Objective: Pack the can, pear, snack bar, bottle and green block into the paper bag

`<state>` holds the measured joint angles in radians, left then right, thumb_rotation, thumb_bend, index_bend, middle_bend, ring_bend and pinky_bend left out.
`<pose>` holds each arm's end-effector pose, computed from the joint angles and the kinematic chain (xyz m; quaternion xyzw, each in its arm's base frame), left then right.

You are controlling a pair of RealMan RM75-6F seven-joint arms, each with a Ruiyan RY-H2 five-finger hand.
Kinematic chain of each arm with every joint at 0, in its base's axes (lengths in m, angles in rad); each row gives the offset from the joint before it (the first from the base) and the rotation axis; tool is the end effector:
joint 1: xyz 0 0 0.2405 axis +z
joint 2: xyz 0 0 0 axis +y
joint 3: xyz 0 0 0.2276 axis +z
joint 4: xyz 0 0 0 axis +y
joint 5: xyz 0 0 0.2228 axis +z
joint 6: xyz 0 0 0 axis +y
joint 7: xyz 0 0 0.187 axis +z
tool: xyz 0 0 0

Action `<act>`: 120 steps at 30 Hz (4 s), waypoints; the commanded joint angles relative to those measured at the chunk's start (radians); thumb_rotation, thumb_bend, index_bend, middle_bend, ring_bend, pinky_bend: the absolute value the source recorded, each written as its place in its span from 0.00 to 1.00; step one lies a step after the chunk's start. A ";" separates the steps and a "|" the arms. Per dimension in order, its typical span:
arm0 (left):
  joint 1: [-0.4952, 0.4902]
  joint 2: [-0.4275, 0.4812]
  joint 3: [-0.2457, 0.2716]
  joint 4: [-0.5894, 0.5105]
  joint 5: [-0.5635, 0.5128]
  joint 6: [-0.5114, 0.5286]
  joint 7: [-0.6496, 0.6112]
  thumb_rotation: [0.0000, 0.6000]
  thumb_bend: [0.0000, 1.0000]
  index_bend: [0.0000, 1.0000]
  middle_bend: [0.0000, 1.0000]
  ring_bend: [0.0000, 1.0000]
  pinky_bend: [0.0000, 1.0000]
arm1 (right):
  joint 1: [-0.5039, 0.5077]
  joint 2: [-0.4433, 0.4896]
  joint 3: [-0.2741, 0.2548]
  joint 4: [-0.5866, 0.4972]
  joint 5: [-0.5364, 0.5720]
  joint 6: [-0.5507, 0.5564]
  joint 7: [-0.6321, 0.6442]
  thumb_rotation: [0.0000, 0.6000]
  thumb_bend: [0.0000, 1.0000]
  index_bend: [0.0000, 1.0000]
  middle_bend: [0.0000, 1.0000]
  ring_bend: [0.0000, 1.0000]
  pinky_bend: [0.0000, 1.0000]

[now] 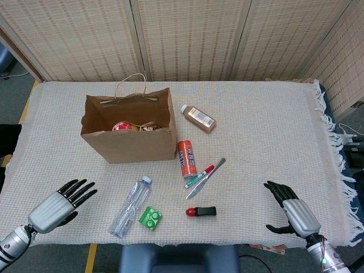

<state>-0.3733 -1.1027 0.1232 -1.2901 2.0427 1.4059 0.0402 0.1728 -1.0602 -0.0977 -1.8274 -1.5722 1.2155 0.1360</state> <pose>-0.2527 0.2389 0.0842 -0.8649 -0.1092 -0.3149 0.3753 -0.2489 -0.1930 0.0593 0.6444 -0.5408 0.3596 0.4037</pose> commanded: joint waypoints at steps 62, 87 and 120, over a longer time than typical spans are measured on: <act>-0.404 -0.421 0.104 0.409 0.233 -0.148 0.334 1.00 0.36 0.00 0.00 0.00 0.04 | 0.009 -0.010 -0.001 0.021 -0.062 0.068 0.256 1.00 0.05 0.00 0.00 0.00 0.00; -0.430 -0.447 0.140 0.490 0.150 -0.127 0.286 1.00 0.51 0.27 0.22 0.21 0.39 | 0.012 -0.005 0.000 0.015 -0.051 0.059 0.260 1.00 0.05 0.00 0.00 0.00 0.00; -0.100 -0.234 -0.096 0.443 -0.405 0.056 0.121 1.00 0.64 0.69 0.72 0.66 0.74 | 0.003 -0.003 -0.001 0.009 -0.040 0.063 0.243 1.00 0.05 0.00 0.00 0.00 0.00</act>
<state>-0.4967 -1.3137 0.0869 -0.8367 1.7031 1.4343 0.1867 0.1754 -1.0630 -0.0988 -1.8186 -1.6123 1.2783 0.3787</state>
